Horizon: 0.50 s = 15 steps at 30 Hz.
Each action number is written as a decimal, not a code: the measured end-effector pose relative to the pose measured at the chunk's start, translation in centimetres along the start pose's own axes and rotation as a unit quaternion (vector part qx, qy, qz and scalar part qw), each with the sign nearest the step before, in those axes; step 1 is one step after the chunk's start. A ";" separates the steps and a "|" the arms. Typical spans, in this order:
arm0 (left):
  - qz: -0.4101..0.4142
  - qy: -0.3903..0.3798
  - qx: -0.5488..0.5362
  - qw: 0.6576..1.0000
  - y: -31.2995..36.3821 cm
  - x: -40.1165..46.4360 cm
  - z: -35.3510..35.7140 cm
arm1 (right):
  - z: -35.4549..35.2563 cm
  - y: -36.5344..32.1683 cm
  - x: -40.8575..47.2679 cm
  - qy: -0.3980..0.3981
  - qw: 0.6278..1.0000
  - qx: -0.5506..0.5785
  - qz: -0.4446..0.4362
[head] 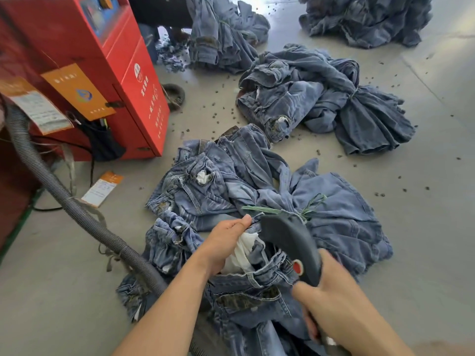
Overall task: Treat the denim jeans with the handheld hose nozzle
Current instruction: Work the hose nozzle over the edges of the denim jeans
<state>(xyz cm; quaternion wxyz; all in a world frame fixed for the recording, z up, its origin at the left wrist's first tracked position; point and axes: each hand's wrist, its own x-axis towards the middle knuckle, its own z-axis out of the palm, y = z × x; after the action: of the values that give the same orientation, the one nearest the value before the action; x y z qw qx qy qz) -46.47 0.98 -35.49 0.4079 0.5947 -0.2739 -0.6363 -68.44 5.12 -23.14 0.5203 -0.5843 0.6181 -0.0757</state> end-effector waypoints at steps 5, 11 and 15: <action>0.002 0.007 -0.058 0.998 -0.1 -1.5 -0.5 | 0.0 -0.1 1.9 0.049 0.998 0.050 -0.003; 0.026 -0.022 -0.015 0.999 0.3 -1.6 -0.3 | 0.7 -0.3 0.9 0.017 0.997 -0.071 -0.032; 0.015 -0.014 -0.042 0.999 0.0 -1.8 -1.0 | -0.3 -0.9 3.0 0.069 0.996 -0.031 -0.036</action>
<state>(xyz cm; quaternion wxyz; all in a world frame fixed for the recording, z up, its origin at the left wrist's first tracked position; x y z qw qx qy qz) -45.58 2.66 -34.68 0.4379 0.5639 -0.2617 -0.6495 -67.44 2.30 -24.07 0.4550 -0.6153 0.6333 -0.1154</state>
